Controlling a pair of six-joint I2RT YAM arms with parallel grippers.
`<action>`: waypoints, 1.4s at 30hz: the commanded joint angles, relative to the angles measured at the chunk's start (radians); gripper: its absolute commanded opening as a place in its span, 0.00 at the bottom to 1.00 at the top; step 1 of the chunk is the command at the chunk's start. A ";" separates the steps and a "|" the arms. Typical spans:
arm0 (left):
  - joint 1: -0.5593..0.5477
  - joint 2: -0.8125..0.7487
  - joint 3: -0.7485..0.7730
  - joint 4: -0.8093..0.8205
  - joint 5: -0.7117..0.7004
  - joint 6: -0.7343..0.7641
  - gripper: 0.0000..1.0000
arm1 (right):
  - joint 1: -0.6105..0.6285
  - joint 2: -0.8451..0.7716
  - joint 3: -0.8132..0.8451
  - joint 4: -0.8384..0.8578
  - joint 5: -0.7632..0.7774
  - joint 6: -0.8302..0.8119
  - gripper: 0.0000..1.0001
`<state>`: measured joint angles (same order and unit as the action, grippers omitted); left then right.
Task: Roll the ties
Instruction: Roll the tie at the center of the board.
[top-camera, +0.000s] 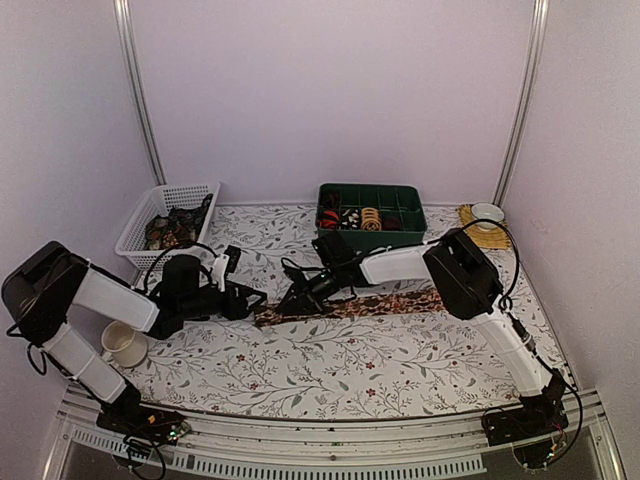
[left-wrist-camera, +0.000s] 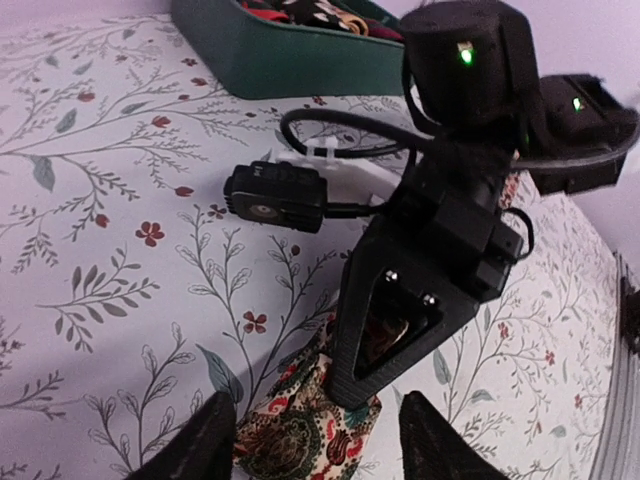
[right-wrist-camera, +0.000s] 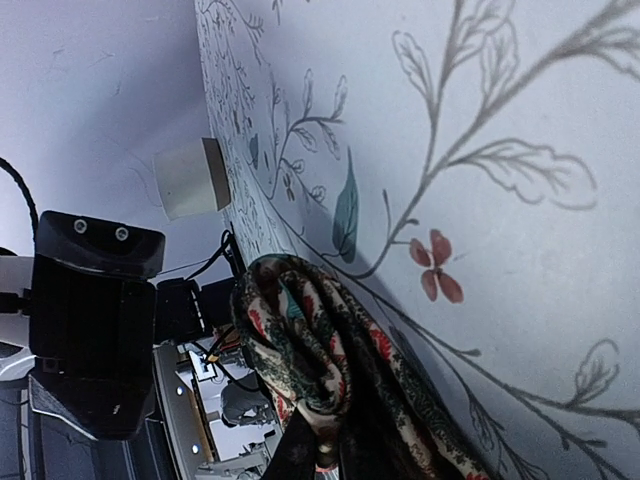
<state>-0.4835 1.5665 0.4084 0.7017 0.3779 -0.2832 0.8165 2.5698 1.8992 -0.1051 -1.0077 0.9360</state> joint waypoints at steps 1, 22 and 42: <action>0.014 -0.087 -0.016 -0.108 -0.085 -0.207 0.50 | 0.020 0.110 0.036 0.024 -0.020 0.025 0.08; 0.017 -0.142 -0.054 -0.265 -0.050 -0.601 0.34 | 0.020 0.100 0.055 0.004 0.018 0.024 0.09; 0.014 0.007 -0.027 -0.132 -0.052 -0.639 0.43 | 0.028 0.106 0.077 0.018 -0.004 0.032 0.09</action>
<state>-0.4721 1.5402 0.3706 0.5194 0.3267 -0.9119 0.8330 2.5912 1.9408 -0.0956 -1.0019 0.9665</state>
